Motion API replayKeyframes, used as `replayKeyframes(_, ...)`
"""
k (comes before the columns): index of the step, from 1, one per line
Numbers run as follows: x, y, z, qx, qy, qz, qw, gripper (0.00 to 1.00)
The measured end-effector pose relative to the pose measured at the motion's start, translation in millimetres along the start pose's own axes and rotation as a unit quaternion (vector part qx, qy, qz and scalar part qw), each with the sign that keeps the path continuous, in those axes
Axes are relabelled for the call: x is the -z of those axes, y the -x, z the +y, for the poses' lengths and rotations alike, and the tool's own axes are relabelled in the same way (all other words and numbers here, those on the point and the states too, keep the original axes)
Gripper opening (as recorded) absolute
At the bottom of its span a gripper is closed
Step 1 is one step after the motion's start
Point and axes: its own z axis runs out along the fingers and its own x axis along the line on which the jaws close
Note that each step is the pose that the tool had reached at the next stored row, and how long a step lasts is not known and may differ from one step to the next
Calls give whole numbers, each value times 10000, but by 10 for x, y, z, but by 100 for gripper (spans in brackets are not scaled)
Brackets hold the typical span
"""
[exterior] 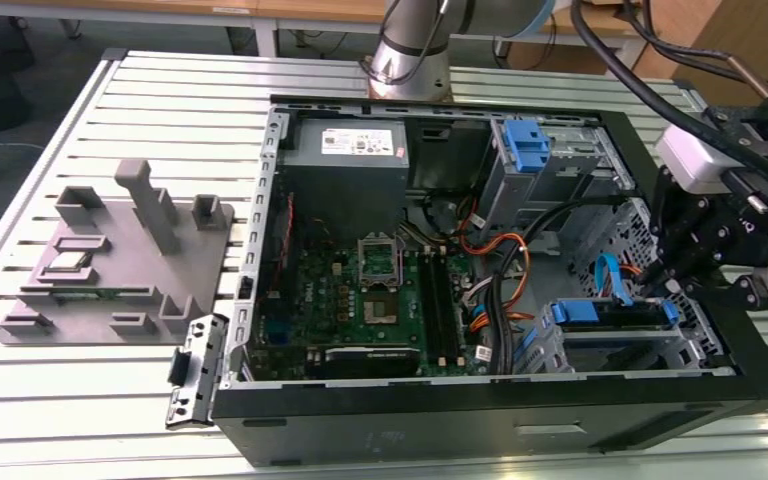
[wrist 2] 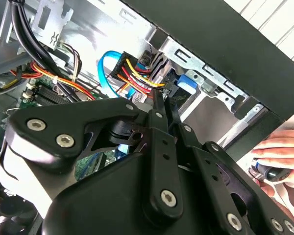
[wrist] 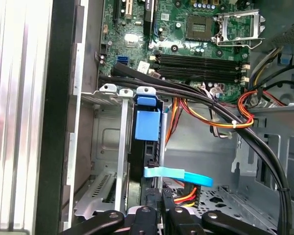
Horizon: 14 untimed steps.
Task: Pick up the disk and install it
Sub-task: 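Insert the second disk wire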
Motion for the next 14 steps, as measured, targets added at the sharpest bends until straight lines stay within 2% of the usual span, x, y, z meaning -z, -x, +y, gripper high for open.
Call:
replayKeyframes(8,-12,-43,44,-1,2,27,10000,16)
replayKeyframes(14,-29,-50,61,0,3,58,10000,16)
